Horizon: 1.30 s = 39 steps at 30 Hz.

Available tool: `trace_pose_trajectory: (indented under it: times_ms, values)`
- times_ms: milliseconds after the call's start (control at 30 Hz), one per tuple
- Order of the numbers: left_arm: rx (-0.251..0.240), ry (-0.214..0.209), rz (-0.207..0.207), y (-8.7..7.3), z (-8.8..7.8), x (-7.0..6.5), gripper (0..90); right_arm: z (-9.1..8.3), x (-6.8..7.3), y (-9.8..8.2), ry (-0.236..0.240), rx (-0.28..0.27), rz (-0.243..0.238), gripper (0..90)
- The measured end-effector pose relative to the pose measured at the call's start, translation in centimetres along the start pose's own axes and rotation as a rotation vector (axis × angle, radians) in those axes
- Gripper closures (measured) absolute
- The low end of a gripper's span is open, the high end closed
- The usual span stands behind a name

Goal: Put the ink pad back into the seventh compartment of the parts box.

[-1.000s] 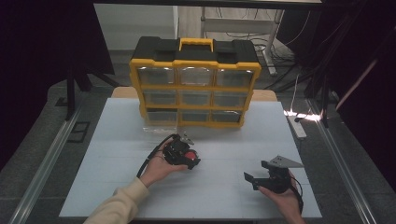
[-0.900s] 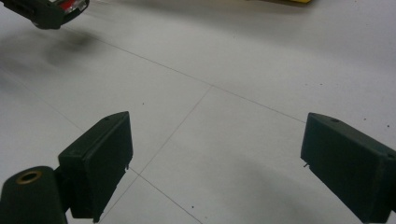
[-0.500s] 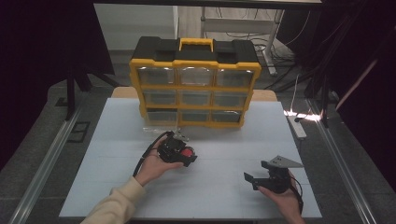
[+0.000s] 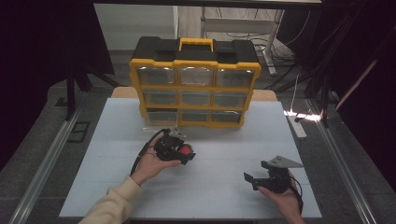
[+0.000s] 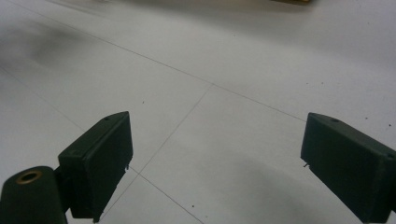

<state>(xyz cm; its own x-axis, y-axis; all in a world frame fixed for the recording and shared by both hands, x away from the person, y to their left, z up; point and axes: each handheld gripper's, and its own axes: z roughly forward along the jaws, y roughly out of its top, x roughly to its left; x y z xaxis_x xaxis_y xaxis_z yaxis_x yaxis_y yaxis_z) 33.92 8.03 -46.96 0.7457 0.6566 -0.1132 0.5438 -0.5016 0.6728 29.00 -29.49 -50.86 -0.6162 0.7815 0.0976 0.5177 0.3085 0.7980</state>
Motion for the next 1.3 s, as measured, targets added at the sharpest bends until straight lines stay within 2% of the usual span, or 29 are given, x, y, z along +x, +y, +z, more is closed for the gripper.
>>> trace_pose_trajectory:
  times_ms: [233,467,767,1300]
  values:
    - [-0.031,0.006,-0.009,0.3,-1.2,0.1,30.6,0.0,0.0,0.0,0.0,0.001,0.001,9.4]
    - [-0.047,0.005,0.001,0.7,-2.4,0.1,30.6,0.0,0.0,0.0,-0.001,0.001,-0.001,9.4]
    - [-0.091,0.01,0.003,0.9,-4.0,0.1,30.6,0.0,0.0,0.0,-0.001,0.0,0.002,9.4]
    - [-0.12,0.017,-0.001,1.0,-5.0,0.2,30.6,-0.1,-0.1,0.0,-0.002,-0.003,0.003,9.4]
